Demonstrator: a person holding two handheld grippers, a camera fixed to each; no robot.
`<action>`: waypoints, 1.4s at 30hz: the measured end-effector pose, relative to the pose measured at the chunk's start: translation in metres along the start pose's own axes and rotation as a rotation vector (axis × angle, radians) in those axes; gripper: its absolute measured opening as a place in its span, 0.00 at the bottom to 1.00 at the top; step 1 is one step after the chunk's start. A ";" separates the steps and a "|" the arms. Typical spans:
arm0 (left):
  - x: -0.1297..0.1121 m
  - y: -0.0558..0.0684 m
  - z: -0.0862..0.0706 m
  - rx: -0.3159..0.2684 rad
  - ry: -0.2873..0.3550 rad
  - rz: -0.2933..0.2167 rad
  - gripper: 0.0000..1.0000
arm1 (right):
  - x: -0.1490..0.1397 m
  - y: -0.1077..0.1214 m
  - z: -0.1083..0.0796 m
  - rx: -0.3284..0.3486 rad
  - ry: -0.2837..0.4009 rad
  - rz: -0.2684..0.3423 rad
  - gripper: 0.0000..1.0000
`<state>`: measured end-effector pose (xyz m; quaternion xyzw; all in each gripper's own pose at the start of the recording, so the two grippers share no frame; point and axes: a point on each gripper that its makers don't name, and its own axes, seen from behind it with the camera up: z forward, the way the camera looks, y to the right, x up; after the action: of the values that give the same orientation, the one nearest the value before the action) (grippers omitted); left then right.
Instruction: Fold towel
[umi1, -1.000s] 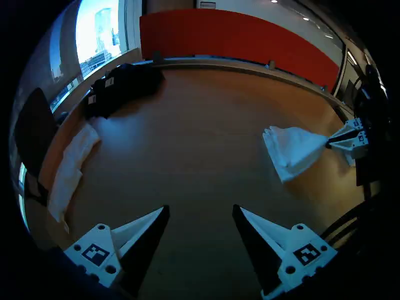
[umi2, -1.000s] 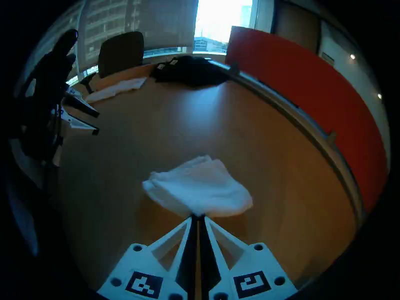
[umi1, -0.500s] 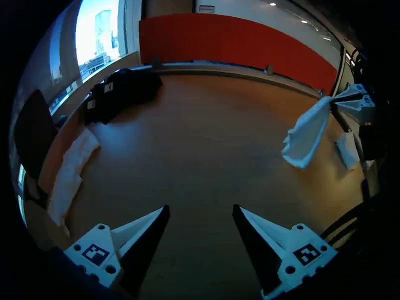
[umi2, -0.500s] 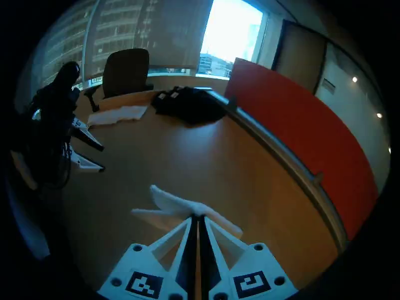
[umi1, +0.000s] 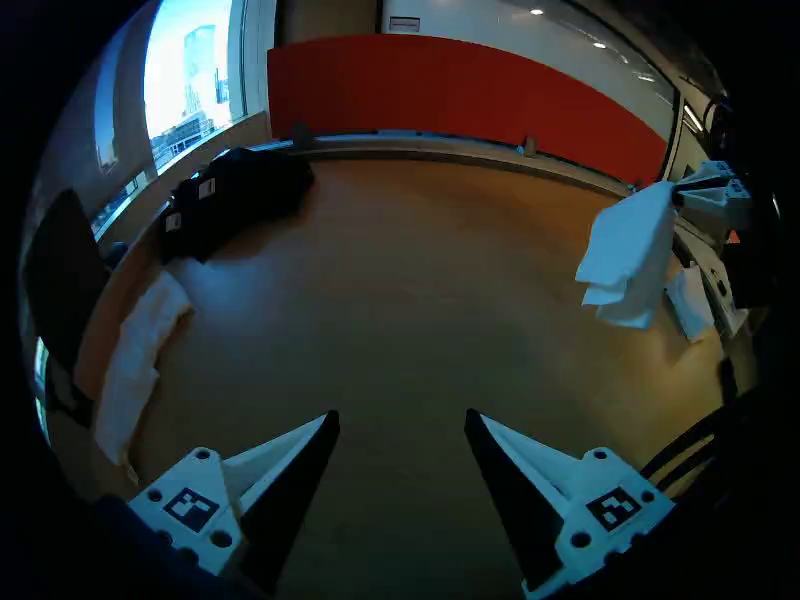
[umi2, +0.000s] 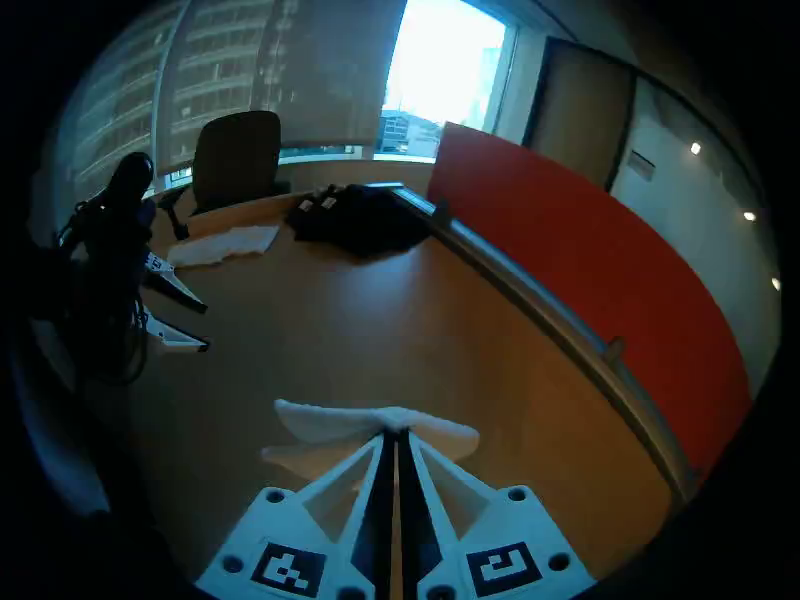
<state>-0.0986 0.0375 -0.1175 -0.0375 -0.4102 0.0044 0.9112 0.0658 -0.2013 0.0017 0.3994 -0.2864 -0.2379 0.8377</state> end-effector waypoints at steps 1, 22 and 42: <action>0.001 0.001 0.000 -0.002 0.000 0.003 0.93 | -0.001 0.003 -0.003 -0.004 0.000 0.005 0.08; 0.011 0.021 0.012 -0.032 -0.010 0.053 0.93 | -0.075 0.096 -0.083 -0.150 -0.072 0.124 0.07; 0.017 0.040 0.019 -0.040 -0.022 0.088 0.93 | -0.147 0.210 -0.151 -0.303 -0.167 0.198 0.07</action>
<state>-0.1007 0.0797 -0.0946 -0.0734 -0.4184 0.0368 0.9046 0.0965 0.0908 0.0500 0.2175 -0.3538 -0.2271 0.8809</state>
